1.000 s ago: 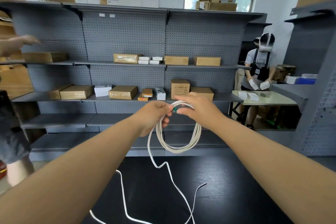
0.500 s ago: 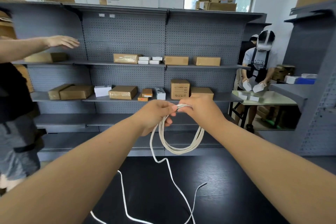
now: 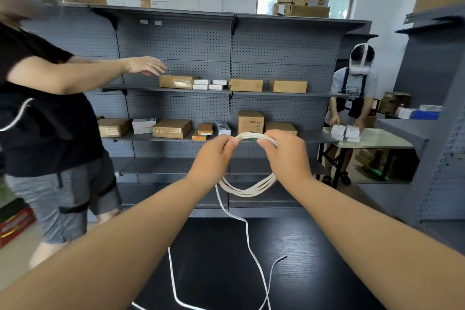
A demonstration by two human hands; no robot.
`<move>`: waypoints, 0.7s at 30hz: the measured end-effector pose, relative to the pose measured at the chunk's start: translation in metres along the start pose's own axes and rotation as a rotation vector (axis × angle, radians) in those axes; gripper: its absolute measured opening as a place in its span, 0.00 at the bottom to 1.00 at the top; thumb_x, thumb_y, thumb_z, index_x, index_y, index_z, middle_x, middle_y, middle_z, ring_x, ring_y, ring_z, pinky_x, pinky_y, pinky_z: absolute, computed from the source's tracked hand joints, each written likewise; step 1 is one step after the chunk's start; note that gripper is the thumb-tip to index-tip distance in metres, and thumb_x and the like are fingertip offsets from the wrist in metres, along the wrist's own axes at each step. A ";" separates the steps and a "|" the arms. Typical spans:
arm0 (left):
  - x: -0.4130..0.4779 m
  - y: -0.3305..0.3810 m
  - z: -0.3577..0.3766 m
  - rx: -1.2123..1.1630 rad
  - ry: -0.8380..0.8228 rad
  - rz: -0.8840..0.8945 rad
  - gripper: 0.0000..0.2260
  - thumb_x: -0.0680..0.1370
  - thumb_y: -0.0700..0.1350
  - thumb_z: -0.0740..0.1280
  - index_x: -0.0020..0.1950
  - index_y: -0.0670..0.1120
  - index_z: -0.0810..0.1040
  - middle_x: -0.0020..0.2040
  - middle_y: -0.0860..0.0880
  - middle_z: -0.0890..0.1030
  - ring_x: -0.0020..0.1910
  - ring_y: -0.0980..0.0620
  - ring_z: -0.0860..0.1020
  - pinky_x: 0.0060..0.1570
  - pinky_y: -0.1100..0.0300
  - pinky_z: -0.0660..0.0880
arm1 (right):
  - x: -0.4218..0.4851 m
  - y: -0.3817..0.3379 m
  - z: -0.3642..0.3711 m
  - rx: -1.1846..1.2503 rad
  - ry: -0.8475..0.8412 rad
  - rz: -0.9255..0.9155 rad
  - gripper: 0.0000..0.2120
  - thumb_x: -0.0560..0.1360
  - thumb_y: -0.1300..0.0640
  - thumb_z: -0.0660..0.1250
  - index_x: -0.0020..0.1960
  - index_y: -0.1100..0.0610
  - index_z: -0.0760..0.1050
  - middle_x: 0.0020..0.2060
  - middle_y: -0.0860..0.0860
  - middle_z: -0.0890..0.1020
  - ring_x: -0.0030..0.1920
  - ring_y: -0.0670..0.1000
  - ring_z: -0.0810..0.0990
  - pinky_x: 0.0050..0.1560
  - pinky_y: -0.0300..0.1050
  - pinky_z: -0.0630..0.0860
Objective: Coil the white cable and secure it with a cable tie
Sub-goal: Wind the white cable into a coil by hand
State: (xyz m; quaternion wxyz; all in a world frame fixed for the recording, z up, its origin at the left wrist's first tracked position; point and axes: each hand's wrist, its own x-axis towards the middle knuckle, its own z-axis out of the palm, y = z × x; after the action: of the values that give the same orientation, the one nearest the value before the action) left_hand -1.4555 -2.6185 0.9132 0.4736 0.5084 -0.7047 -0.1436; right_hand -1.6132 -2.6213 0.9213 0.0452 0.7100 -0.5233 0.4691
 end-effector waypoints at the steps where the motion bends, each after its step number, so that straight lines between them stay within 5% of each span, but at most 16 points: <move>1: 0.002 0.001 -0.001 0.059 0.025 0.034 0.13 0.81 0.48 0.56 0.51 0.42 0.77 0.37 0.49 0.75 0.38 0.51 0.71 0.36 0.59 0.62 | -0.002 -0.001 0.003 0.038 -0.003 0.049 0.08 0.76 0.54 0.64 0.45 0.57 0.79 0.37 0.52 0.80 0.42 0.54 0.77 0.38 0.45 0.66; 4: 0.008 0.004 -0.007 0.159 0.038 0.126 0.13 0.81 0.47 0.56 0.49 0.41 0.76 0.36 0.50 0.73 0.38 0.51 0.70 0.35 0.60 0.58 | -0.005 -0.004 0.007 0.210 -0.046 0.196 0.05 0.76 0.55 0.64 0.45 0.56 0.77 0.38 0.54 0.82 0.42 0.56 0.81 0.47 0.51 0.76; 7: 0.012 0.006 -0.014 0.251 0.026 0.191 0.11 0.81 0.47 0.56 0.45 0.44 0.73 0.34 0.51 0.71 0.37 0.50 0.69 0.34 0.60 0.56 | 0.000 -0.005 0.005 0.244 -0.158 0.246 0.04 0.76 0.55 0.64 0.47 0.55 0.75 0.43 0.53 0.82 0.47 0.55 0.82 0.52 0.54 0.77; 13: 0.018 0.009 -0.020 0.398 -0.088 0.253 0.12 0.81 0.48 0.56 0.45 0.42 0.73 0.39 0.45 0.73 0.41 0.45 0.73 0.41 0.53 0.66 | 0.012 -0.010 -0.008 0.165 -0.387 0.135 0.25 0.76 0.51 0.65 0.70 0.54 0.62 0.67 0.51 0.72 0.65 0.52 0.72 0.64 0.47 0.67; 18: 0.021 0.011 -0.018 0.456 -0.146 0.283 0.16 0.81 0.48 0.56 0.51 0.37 0.75 0.45 0.38 0.78 0.46 0.40 0.76 0.48 0.49 0.71 | 0.018 -0.015 -0.011 -0.007 -0.511 -0.037 0.11 0.81 0.53 0.55 0.58 0.55 0.73 0.48 0.52 0.80 0.48 0.51 0.76 0.44 0.44 0.68; 21: 0.020 0.010 -0.018 0.450 -0.150 0.289 0.16 0.81 0.49 0.55 0.51 0.38 0.75 0.45 0.41 0.77 0.46 0.42 0.75 0.48 0.51 0.70 | 0.015 -0.017 -0.011 0.017 -0.546 -0.007 0.14 0.81 0.55 0.52 0.54 0.61 0.73 0.41 0.53 0.77 0.42 0.50 0.76 0.46 0.48 0.71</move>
State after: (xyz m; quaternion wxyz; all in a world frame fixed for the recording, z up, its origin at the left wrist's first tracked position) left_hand -1.4470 -2.6255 0.9397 0.3110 0.4828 -0.8172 0.0484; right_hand -1.6065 -2.6182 0.9457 -0.1020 0.8123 -0.5098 0.2644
